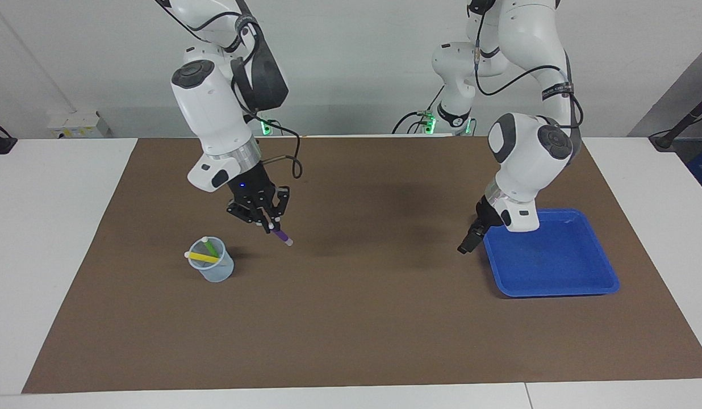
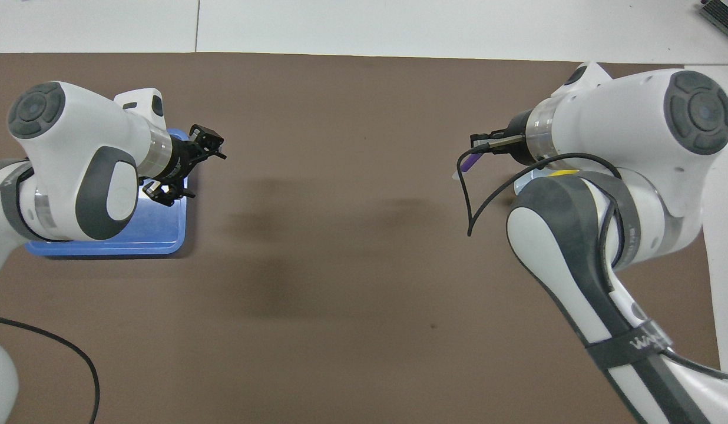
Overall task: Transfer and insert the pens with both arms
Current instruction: 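Carry the purple pen to the cup while the left gripper withdraws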
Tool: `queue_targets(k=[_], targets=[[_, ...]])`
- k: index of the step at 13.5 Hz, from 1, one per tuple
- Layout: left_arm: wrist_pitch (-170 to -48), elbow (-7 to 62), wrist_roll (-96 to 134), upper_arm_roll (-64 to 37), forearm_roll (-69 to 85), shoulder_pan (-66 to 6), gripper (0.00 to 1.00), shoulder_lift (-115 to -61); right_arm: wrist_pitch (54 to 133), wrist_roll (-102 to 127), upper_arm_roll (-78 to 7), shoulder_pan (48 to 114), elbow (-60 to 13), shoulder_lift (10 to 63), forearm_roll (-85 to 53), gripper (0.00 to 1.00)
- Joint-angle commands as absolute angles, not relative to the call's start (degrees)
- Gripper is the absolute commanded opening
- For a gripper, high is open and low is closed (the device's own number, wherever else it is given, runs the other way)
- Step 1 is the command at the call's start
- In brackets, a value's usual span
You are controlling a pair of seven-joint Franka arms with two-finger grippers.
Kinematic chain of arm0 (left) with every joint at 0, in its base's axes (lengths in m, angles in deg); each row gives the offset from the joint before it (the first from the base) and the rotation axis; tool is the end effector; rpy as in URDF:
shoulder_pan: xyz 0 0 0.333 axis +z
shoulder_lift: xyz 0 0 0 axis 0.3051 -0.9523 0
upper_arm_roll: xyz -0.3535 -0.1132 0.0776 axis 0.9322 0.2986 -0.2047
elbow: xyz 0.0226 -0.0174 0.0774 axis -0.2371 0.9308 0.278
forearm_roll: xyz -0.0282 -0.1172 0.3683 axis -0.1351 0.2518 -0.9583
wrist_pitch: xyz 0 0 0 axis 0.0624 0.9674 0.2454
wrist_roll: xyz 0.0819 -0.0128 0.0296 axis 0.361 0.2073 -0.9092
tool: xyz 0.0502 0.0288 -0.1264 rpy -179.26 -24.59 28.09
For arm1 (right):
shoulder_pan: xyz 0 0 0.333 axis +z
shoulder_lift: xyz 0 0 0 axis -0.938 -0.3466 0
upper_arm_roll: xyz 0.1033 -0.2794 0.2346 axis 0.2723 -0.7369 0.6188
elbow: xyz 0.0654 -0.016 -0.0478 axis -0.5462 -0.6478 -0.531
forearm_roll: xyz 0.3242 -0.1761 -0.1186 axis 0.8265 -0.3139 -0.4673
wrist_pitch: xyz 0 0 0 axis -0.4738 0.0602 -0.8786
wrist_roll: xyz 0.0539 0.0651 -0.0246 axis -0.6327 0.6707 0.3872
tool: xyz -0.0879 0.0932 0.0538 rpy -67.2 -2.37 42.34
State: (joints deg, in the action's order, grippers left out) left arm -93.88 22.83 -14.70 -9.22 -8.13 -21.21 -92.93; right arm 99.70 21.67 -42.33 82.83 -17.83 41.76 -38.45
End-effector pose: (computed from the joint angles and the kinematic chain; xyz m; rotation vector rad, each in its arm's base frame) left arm 0.6317 -0.1250 0.4352 2.7486 1.0990 -0.0442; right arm 0.6349 0.1600 0.5420 -2.9481 -0.2124 -0.3703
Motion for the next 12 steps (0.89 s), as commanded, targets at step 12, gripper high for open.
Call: queue_targets(k=[12], targets=[[-61.28,12.41,48.29,-15.53,-17.02,-15.58,1.0,-73.62,93.71,-8.14,-41.48,71.75,-18.24,45.8,-47.8,0.0]])
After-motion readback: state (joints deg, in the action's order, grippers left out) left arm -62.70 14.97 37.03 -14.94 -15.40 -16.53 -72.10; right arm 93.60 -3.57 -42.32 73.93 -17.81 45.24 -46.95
